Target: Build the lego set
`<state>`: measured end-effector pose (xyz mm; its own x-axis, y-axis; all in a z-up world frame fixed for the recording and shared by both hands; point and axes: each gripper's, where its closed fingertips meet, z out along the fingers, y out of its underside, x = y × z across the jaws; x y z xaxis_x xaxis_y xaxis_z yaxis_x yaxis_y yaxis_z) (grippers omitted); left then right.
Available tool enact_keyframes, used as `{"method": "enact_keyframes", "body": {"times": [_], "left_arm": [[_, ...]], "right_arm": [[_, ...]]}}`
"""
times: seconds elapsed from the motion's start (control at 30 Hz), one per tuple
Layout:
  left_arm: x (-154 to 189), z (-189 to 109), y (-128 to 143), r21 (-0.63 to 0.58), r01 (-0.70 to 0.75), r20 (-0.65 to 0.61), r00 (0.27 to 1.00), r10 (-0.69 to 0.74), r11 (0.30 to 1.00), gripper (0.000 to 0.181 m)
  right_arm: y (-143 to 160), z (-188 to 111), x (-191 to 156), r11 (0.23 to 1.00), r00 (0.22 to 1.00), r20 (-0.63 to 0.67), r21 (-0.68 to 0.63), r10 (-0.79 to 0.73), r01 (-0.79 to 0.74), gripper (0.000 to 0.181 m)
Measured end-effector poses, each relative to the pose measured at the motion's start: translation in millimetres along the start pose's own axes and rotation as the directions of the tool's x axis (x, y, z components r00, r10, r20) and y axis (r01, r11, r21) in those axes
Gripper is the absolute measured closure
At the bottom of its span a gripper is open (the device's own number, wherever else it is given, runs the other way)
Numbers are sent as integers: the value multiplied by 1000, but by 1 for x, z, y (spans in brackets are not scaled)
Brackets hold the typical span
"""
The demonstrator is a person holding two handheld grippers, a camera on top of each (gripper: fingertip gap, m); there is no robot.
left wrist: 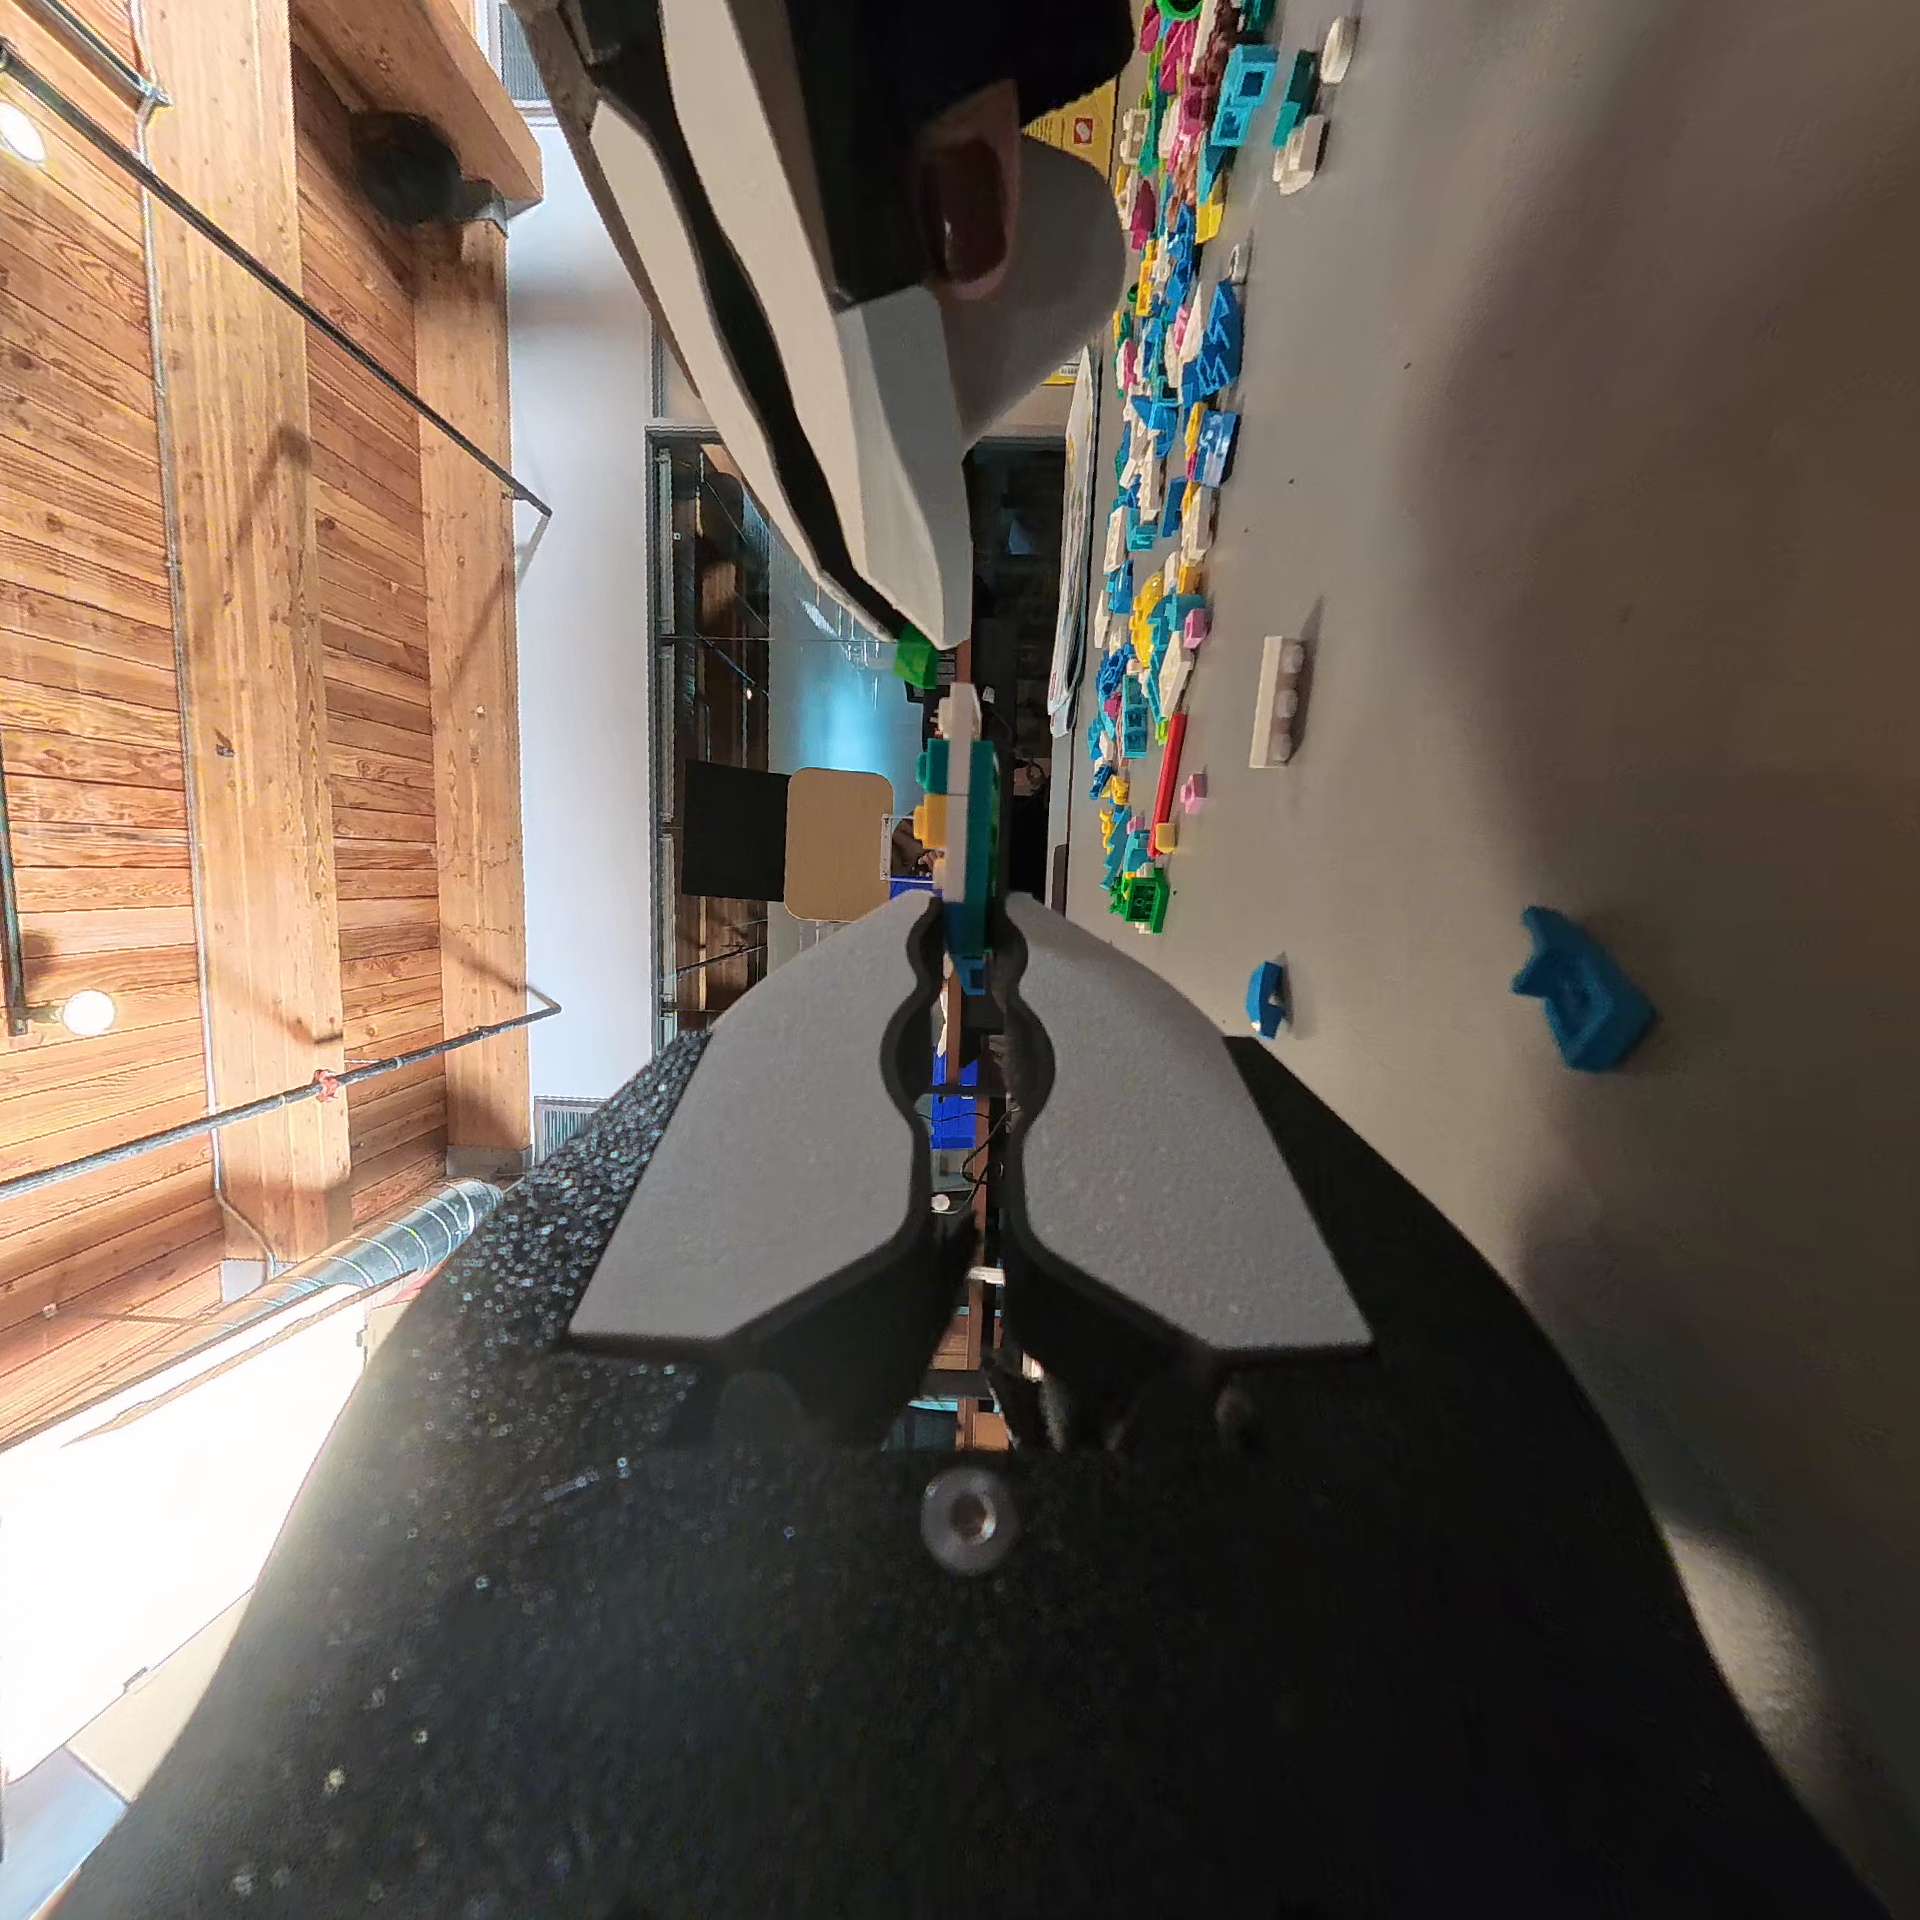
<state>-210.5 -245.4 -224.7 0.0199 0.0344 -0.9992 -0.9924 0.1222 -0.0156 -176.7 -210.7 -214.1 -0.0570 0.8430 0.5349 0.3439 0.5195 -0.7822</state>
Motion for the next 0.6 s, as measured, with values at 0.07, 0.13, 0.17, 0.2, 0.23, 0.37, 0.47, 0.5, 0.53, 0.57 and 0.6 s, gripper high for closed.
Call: {"method": "enact_keyframes", "body": {"times": [0.07, 0.13, 0.17, 0.2, 0.23, 0.37, 0.47, 0.5, 0.53, 0.57, 0.6], "left_arm": [[0, 0, 0, 1, 0, 1, 1000, 0, 1000, 174], [0, 0, 0, 0, 0, 0, 1000, 0, 1000, 174], [0, 0, 0, 0, 0, 0, 1000, 0, 1000, 174], [0, 0, 0, 0, 0, 0, 1000, 0, 1000, 174], [0, 0, 0, 0, 0, -1, 1000, 0, 1000, 174], [0, 0, 0, 1, 0, -2, 1000, 0, 1000, 174], [0, 0, 0, 1, 0, -3, 1000, 0, 1000, 174], [0, 0, 0, 1, 0, -2, 1000, 0, 1000, 174], [0, 0, 0, 1, 0, -3, 1000, 0, 1000, 174], [0, 0, 0, 1, 0, -2, 1000, 0, 1000, 174], [0, 0, 0, 1, 0, -3, 1000, 0, 1000, 174]], "right_arm": [[0, 0, 0, 1000, 1000, 0, 0, -1, 1, 167], [0, 0, 0, 1000, 1000, 0, -2, -1, 1, 167], [0, 0, 0, 1000, 1000, 0, -2, -2, 2, 167], [0, 0, 0, 1000, 1000, 0, -2, -3, 3, 167], [0, 0, 0, 1000, 1000, 0, -2, -4, 4, 167], [1, 1, -1, 1000, 1000, 1, -5, -7, 7, 167], [1, 1, -1, 1000, 1000, 1, -7, -9, 9, 167], [1, 1, -1, 1000, 1000, 1, -7, -10, 10, 167], [1, 1, -1, 1000, 1000, 2, -7, -11, 11, 167], [1, 1, -1, 1000, 1000, 2, -8, -11, 11, 167], [1, 1, -1, 1000, 1000, 2, -8, -12, 12, 167]]}}
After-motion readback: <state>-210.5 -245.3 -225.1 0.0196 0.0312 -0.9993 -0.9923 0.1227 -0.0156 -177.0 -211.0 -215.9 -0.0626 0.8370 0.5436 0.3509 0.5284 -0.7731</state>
